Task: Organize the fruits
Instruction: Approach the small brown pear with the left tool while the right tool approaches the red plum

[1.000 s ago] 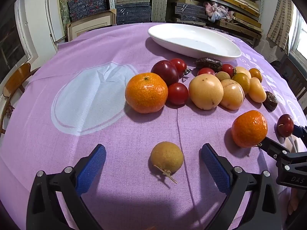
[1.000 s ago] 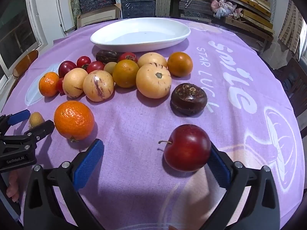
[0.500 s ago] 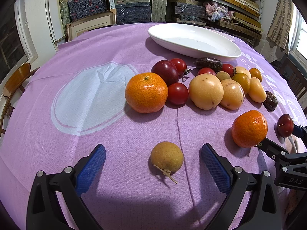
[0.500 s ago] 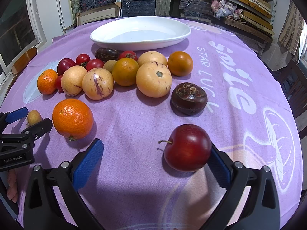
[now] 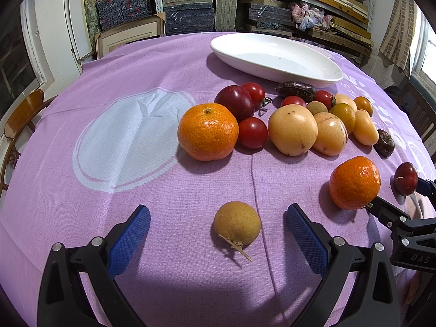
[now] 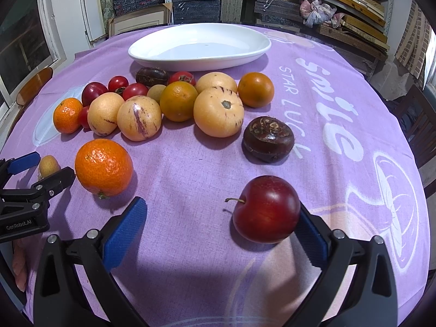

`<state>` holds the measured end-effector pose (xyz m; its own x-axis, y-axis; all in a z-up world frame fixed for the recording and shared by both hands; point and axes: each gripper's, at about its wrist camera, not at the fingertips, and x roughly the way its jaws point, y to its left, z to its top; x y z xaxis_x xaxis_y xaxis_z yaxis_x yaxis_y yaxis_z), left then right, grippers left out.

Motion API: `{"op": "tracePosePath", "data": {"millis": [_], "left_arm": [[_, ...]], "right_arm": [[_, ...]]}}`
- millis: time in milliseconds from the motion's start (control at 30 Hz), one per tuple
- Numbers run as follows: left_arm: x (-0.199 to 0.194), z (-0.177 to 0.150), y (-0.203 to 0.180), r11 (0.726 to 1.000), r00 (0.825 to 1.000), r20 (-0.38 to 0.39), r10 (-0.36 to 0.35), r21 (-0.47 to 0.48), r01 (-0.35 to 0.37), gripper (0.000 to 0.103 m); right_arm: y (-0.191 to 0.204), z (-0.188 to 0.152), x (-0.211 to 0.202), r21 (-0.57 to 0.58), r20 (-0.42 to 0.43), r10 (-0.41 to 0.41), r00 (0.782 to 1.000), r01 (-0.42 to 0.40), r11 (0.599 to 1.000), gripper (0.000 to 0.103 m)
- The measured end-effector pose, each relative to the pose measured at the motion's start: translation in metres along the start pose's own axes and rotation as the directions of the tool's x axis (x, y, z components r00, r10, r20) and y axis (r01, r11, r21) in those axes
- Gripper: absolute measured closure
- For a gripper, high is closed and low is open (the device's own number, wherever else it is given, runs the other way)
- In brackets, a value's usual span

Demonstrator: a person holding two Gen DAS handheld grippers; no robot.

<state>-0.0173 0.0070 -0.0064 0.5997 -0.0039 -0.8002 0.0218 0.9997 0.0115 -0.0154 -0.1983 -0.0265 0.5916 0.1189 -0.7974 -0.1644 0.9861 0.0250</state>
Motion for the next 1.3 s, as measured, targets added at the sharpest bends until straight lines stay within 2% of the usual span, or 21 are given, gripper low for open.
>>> {"op": "tracePosePath", "data": {"millis": [333, 533, 733, 767, 1000, 1067, 1133, 1200, 1300], "left_arm": [[0.0, -0.001, -0.001, 1.0, 1.0, -0.006, -0.01, 0.012, 0.01, 0.003], [-0.004, -0.002, -0.001, 0.997, 0.997, -0.005, -0.074, 0.026, 0.074, 0.003], [-0.008, -0.004, -0.01, 0.991, 0.994, 0.002, -0.111, 0.073, 0.111, 0.003], [-0.008, -0.003, -0.009, 0.991, 0.993, 0.007, -0.114, 0.07, 0.113, 0.003], [-0.011, -0.001, 0.003, 0.989, 0.989, 0.016, -0.148, 0.015, 0.148, 0.003], [-0.014, -0.001, 0.005, 0.989, 0.989, 0.034, -0.145, 0.009, 0.145, 0.008], [-0.015, 0.0, 0.007, 0.991, 0.99, 0.043, -0.132, 0.012, 0.132, 0.023], [-0.01, -0.001, 0.005, 0.991, 0.991, 0.018, -0.135, 0.021, 0.134, 0.038], [-0.012, -0.003, 0.0, 0.989, 0.99, 0.024, -0.139, 0.056, 0.138, 0.05]], "right_arm": [[-0.011, 0.0, -0.008, 0.032, 0.04, 0.025, 0.999, -0.027, 0.999, 0.004], [-0.007, 0.001, -0.015, 0.004, 0.079, 0.03, 0.996, -0.031, 1.0, 0.004], [-0.012, 0.002, -0.018, 0.022, 0.065, 0.066, 0.996, -0.068, 0.997, 0.004], [-0.014, 0.002, -0.016, 0.032, 0.046, 0.077, 0.996, -0.078, 0.996, 0.004], [-0.026, 0.003, -0.016, 0.087, 0.049, 0.134, 0.99, -0.138, 0.987, 0.004], [-0.027, 0.003, -0.017, 0.092, 0.056, 0.14, 0.989, -0.145, 0.985, 0.004], [-0.027, 0.002, -0.017, 0.092, 0.058, 0.146, 0.988, -0.151, 0.984, 0.004], [-0.026, 0.002, -0.018, 0.091, 0.06, 0.145, 0.988, -0.15, 0.984, 0.004], [-0.026, 0.002, -0.018, 0.089, 0.066, 0.14, 0.988, -0.146, 0.985, 0.004]]}}
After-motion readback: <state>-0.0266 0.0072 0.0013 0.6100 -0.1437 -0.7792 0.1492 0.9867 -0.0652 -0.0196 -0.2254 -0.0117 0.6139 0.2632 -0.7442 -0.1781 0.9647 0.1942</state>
